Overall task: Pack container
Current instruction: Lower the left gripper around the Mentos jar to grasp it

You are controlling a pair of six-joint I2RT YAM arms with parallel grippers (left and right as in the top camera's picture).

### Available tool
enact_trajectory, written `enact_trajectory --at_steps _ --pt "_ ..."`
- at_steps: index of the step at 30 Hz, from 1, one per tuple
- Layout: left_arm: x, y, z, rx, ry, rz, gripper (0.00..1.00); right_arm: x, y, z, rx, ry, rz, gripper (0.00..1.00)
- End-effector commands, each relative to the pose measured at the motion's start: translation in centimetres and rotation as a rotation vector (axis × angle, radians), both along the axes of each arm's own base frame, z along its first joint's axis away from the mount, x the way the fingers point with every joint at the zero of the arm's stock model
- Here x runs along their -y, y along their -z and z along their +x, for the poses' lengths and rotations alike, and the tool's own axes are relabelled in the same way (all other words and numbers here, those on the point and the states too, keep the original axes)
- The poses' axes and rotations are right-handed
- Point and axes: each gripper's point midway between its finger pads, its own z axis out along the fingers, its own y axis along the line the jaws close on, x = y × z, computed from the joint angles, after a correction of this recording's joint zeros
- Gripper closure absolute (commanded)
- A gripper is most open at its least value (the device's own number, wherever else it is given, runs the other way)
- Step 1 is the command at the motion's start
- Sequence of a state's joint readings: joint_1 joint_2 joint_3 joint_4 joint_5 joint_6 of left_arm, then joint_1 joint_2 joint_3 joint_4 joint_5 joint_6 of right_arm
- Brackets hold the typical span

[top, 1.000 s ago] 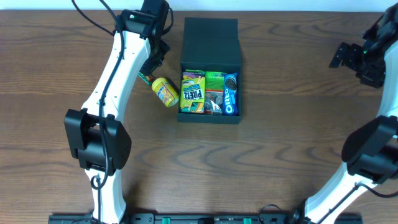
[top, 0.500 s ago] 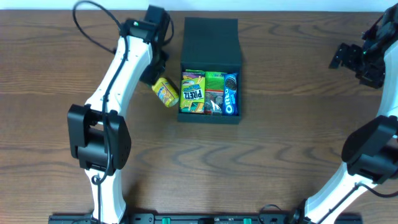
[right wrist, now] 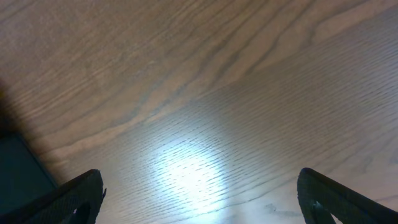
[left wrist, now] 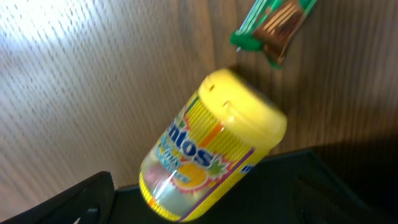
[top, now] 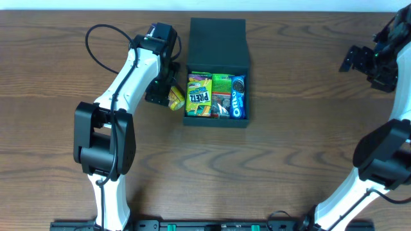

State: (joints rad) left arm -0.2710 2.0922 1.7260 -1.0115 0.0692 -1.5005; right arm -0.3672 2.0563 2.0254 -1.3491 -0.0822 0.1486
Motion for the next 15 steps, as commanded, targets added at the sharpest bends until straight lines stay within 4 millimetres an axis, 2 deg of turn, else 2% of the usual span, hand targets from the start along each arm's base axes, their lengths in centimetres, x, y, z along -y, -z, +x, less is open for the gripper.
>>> enact_trajectory --at_steps 1,4,7,15 --pt "-1.0 0.7 0.4 0.017 0.005 0.08 0.07 0.1 0.3 -0.2 -0.009 -0.01 0.005 0.01" --pt "-0.3 0.8 2.0 0.093 0.192 0.091 0.08 0.1 0.4 -0.2 -0.009 -0.01 0.005 0.01" --pt "0.4 1.0 2.7 0.13 0.31 0.099 0.07 0.1 0.3 -0.2 -0.009 -0.01 0.005 0.01" --pt "0.0 2.1 1.2 0.074 0.35 0.109 0.07 0.1 0.3 -0.2 -0.009 -0.01 0.005 0.01"
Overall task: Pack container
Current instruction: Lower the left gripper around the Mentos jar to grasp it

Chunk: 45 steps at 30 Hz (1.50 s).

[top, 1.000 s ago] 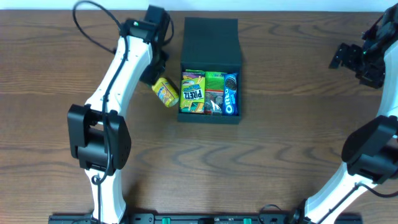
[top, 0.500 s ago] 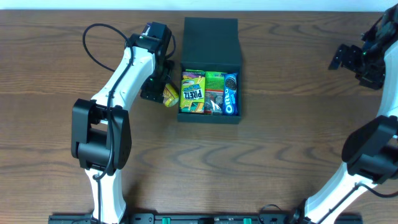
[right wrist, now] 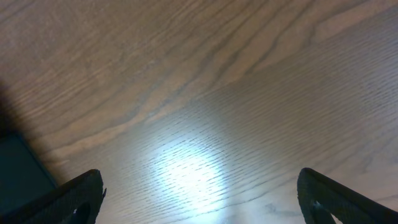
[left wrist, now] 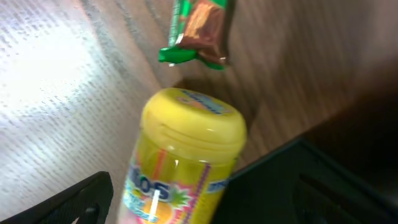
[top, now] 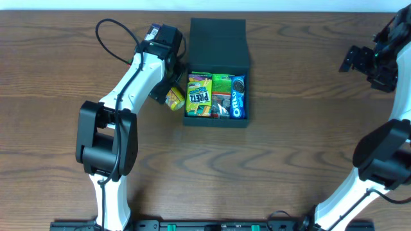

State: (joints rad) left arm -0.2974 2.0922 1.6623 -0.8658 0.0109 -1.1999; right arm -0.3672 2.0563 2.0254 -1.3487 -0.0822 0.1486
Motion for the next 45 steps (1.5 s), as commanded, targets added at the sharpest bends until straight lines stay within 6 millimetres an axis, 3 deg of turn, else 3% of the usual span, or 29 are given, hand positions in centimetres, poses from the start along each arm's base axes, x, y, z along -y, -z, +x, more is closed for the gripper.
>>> enact_trajectory --at_steps 1,15,19,29,41,45 --pt "-0.7 0.8 -0.4 -0.023 0.04 0.043 0.07 0.1 0.3 -0.2 -0.009 -0.01 0.005 0.01" --pt "-1.7 2.6 -0.9 -0.054 0.083 0.107 0.07 0.1 0.4 -0.2 -0.01 -0.01 0.006 0.01" --pt "-1.5 4.0 -1.4 -0.094 0.102 0.102 0.07 0.0 0.4 -0.3 -0.015 -0.01 0.008 0.01" --pt "-1.3 4.3 -1.5 -0.102 0.117 0.097 0.09 0.0 0.4 -0.3 -0.015 -0.01 0.008 0.01" --pt "-1.4 4.3 -1.5 -0.101 0.148 0.101 0.32 0.0 0.4 -0.3 -0.016 -0.009 0.009 0.01" --pt "-1.4 4.3 -1.4 -0.101 0.173 0.105 0.46 0.0 0.4 -0.3 -0.016 -0.009 0.008 0.01"
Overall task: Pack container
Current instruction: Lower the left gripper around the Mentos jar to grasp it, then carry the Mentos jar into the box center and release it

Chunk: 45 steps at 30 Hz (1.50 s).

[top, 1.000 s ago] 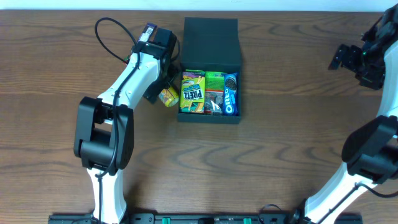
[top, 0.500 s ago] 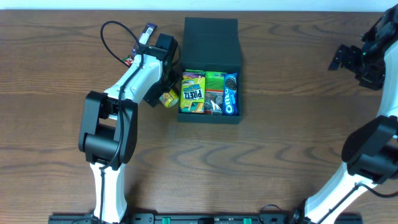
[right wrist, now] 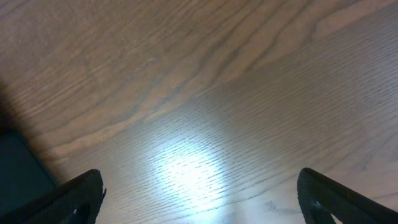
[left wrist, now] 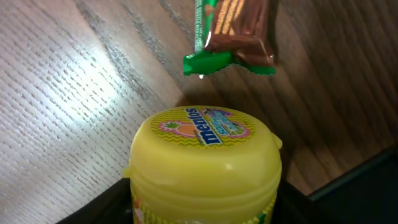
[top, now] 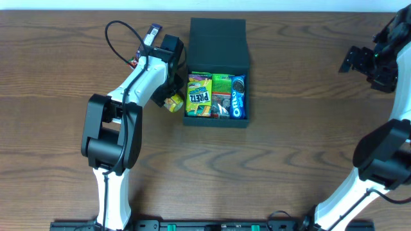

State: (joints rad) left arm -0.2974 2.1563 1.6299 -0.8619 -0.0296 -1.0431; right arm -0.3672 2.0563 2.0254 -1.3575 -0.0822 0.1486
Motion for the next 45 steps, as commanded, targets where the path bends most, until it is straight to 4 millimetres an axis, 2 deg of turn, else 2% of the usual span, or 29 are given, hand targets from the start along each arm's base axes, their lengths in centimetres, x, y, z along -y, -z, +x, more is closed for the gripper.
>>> enact_trajectory --at_steps 1,7,10,12,13,15,16,18,20,23,29,35,39,43,44,45 --pt "-0.3 0.8 -0.3 -0.022 0.031 0.017 0.47 0.1 0.3 -0.1 -0.008 -0.009 0.005 0.01" --pt "-0.6 0.0 0.4 -0.004 0.075 0.011 0.65 0.1 0.3 -0.1 -0.008 -0.009 0.005 0.01" --pt "-0.5 -2.1 1.2 0.037 0.118 0.002 0.73 0.1 0.3 -0.1 -0.008 -0.009 0.005 0.01" --pt "-0.6 -4.6 1.6 0.065 0.129 0.001 0.84 0.1 0.3 -0.1 -0.008 -0.01 0.005 0.01" --pt "-0.5 -6.0 2.1 0.092 0.16 0.003 0.94 0.1 0.3 -0.1 -0.008 -0.01 0.005 0.01" --pt "-0.1 -9.9 3.6 0.189 0.261 0.008 0.94 0.1 0.3 -0.1 -0.008 -0.01 0.005 0.01" --pt "0.4 -12.5 4.5 0.264 0.34 0.016 0.94 0.1 0.3 -0.1 -0.008 -0.01 0.005 0.01" --pt "2.7 -16.0 5.7 0.398 0.57 0.019 0.94 0.1 0.3 -0.1 -0.008 -0.01 0.005 0.01" --pt "6.5 -17.5 5.4 0.475 0.825 -0.017 0.94 0.1 0.3 -0.1 -0.008 -0.01 0.005 0.01" --pt "10.9 -16.4 3.7 0.46 0.986 -0.066 0.94 0.1 0.3 -0.1 -0.008 -0.01 0.005 0.01" --pt "17.8 -12.9 0.8 0.411 1.188 -0.07 0.94 0.1 0.3 -0.2 -0.009 -0.011 0.005 0.01" --pt "19.9 -8.3 -0.6 0.291 1.087 -0.191 0.94 0.1 0.4 -0.2 -0.011 -0.01 0.006 0.01" --pt "20.0 -7.5 0.1 0.294 1.036 -0.191 0.94 0.1 0.4 -0.2 -0.011 -0.01 0.006 0.01" --pt "19.1 -7.5 1.1 0.31 1.017 -0.119 0.93 0.1 0.4 -0.2 -0.011 -0.01 0.006 0.01" --pt "19.1 -7.5 1.1 0.311 1.017 -0.12 0.91 0.1 0.4 -0.2 -0.011 -0.01 0.006 0.01" --pt "19.1 -7.5 1.1 0.31 1.017 -0.121 0.83 0.1 0.4 -0.2 -0.011 -0.01 0.006 0.01"
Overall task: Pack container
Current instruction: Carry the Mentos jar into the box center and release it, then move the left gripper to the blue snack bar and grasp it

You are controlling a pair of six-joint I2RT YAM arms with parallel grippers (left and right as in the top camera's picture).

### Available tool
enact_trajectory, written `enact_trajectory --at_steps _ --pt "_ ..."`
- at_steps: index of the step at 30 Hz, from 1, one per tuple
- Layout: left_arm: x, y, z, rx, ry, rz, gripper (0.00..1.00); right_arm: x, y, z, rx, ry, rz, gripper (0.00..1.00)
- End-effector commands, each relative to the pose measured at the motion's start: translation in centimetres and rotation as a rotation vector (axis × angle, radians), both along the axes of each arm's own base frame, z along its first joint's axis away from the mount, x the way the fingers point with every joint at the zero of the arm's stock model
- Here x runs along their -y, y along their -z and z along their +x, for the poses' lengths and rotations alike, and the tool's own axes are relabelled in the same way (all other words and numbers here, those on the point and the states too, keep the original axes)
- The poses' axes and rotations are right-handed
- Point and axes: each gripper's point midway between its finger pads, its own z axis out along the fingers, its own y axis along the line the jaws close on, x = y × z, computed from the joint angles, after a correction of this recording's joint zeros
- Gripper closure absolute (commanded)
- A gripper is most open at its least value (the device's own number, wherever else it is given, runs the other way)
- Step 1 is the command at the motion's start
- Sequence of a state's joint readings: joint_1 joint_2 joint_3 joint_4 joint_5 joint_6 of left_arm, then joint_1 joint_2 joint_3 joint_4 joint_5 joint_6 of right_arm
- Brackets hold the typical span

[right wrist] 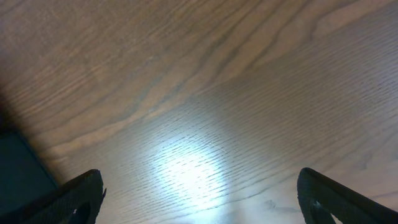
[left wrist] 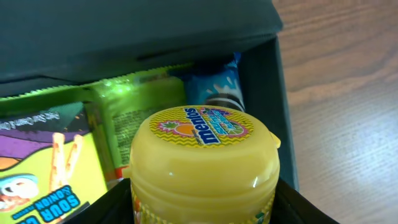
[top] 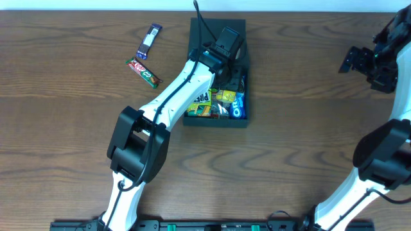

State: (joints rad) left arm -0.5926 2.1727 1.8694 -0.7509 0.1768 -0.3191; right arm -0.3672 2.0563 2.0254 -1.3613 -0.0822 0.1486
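Observation:
A black box point(top: 216, 123) stands open at the table's middle back, its lid point(top: 202, 32) folded away behind it. Inside lie a yellow Pretz pack point(left wrist: 37, 180), a green pack point(left wrist: 140, 102) and a blue Oreo pack point(left wrist: 214, 93). My left gripper point(top: 223, 88) hangs over the box interior, shut on a yellow Mentos bottle point(left wrist: 204, 155), lid towards the camera; its black fingers point(left wrist: 115, 205) flank the bottle. At the far right my right gripper point(top: 361, 59) is open over bare wood, its fingertips point(right wrist: 78, 193) wide apart.
A green KitKat bar point(top: 142, 70) and a dark blue bar point(top: 151, 37) lie on the table left of the box. The left arm stretches diagonally from the front left across to the box.
My left gripper, shut on the Mentos bottle beside the box's left wall, is now over the box's inside with the bottle still held. The right arm has not moved.
The Mentos bottle lay tilted on the table left of the box, between my open left fingers. Half a second later it stood more upright there. Then the gripper was shut on it beside the box, and now holds it over the packed snacks.

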Motion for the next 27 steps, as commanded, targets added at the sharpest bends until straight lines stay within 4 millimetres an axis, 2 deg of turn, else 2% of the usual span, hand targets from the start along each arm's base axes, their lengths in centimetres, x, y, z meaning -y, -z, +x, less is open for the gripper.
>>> enact_trajectory --at_steps 1,2,3,4,11,13,15,17,19,21,22,24,26,27 --pt "-0.6 0.0 0.5 0.013 -0.035 0.015 0.63 0.1 0.3 -0.1 -0.007 -0.01 0.004 0.01" --pt "-0.6 0.0 0.5 0.012 -0.034 0.015 0.34 0.1 0.3 -0.1 -0.007 -0.01 0.004 0.01" --pt "-0.6 0.0 0.5 0.011 -0.034 0.016 0.14 0.1 0.3 -0.1 -0.007 -0.01 0.005 0.01" --pt "-0.6 0.0 0.4 0.009 -0.034 0.017 0.05 0.1 0.3 -0.1 -0.007 -0.01 0.004 0.01" --pt "-0.7 -0.3 0.4 0.011 -0.034 0.016 0.05 0.1 0.3 -0.1 -0.008 -0.01 0.005 0.01" --pt "-0.8 -1.0 0.6 0.026 -0.039 0.008 0.04 0.1 0.3 -0.1 -0.008 -0.01 0.005 0.01" --pt "-1.5 -2.7 1.5 0.065 -0.062 0.006 0.05 0.1 0.4 -0.1 -0.008 -0.01 0.005 0.01" --pt "-3.6 -5.6 3.2 0.144 -0.125 0.032 0.05 0.1 0.3 -0.1 -0.008 -0.01 0.005 0.01" --pt "-7.9 -9.7 5.6 0.274 -0.254 0.111 0.04 0.1 0.3 -0.1 -0.008 -0.01 0.005 0.01" --pt "-12.7 -12.8 7.6 0.394 -0.362 0.207 0.05 0.1 0.3 -0.1 -0.008 -0.01 0.005 0.01" --pt "-14.3 -13.5 8.5 0.431 -0.361 0.245 0.05 0.1 0.3 -0.1 -0.008 -0.01 0.005 0.01" --pt "-16.9 -13.7 9.8 0.454 -0.315 0.285 0.04 0.1 0.3 -0.1 -0.008 -0.01 0.005 0.01" --pt "-18.8 -12.7 11.0 0.435 -0.269 0.271 0.05 0.1 0.3 -0.2 -0.009 -0.01 0.005 0.01" --pt "-19.6 -11.9 11.8 0.423 -0.183 0.238 0.05 0.1 0.3 -0.2 -0.008 -0.01 0.005 0.01"
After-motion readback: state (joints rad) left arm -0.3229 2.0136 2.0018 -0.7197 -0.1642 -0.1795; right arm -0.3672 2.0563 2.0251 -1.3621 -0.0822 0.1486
